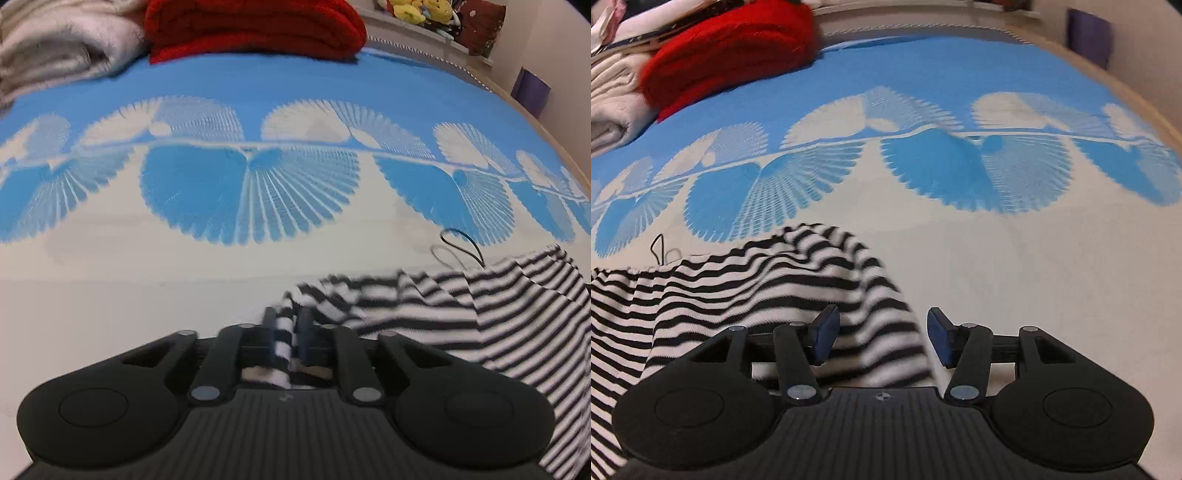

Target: Fold small clothes

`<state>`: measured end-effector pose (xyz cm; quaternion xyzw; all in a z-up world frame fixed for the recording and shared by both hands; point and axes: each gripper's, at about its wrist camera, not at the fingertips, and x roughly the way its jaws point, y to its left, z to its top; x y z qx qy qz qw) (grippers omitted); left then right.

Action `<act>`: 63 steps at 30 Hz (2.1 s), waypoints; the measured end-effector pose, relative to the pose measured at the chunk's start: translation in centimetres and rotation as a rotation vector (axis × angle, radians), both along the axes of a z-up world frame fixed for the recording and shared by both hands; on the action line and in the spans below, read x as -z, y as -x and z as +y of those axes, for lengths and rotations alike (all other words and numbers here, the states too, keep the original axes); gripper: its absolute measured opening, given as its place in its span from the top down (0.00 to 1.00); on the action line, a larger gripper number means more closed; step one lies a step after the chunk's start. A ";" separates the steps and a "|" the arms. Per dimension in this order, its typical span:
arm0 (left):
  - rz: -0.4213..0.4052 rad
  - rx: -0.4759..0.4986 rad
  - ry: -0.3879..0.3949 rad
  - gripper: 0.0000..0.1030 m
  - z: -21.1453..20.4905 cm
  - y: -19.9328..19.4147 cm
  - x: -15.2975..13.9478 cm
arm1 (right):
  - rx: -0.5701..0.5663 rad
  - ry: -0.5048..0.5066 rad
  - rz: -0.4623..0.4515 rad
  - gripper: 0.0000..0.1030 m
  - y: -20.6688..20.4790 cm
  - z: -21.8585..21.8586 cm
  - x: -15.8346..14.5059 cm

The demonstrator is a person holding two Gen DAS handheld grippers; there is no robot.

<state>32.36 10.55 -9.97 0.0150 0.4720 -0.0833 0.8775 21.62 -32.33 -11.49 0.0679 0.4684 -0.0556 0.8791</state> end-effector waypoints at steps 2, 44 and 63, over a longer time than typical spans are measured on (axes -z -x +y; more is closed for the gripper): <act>-0.037 -0.043 0.013 0.94 0.8 -0.3 -0.4 | -0.043 0.042 0.026 0.98 -0.9 0.9 0.8; 0.231 0.439 0.063 0.56 -5.6 7.4 -1.7 | -0.451 -0.006 0.255 0.48 7.2 3.8 -1.9; 0.251 0.295 -0.207 0.48 -3.9 12.8 -1.0 | -0.410 0.114 0.371 0.47 12.1 1.2 -1.4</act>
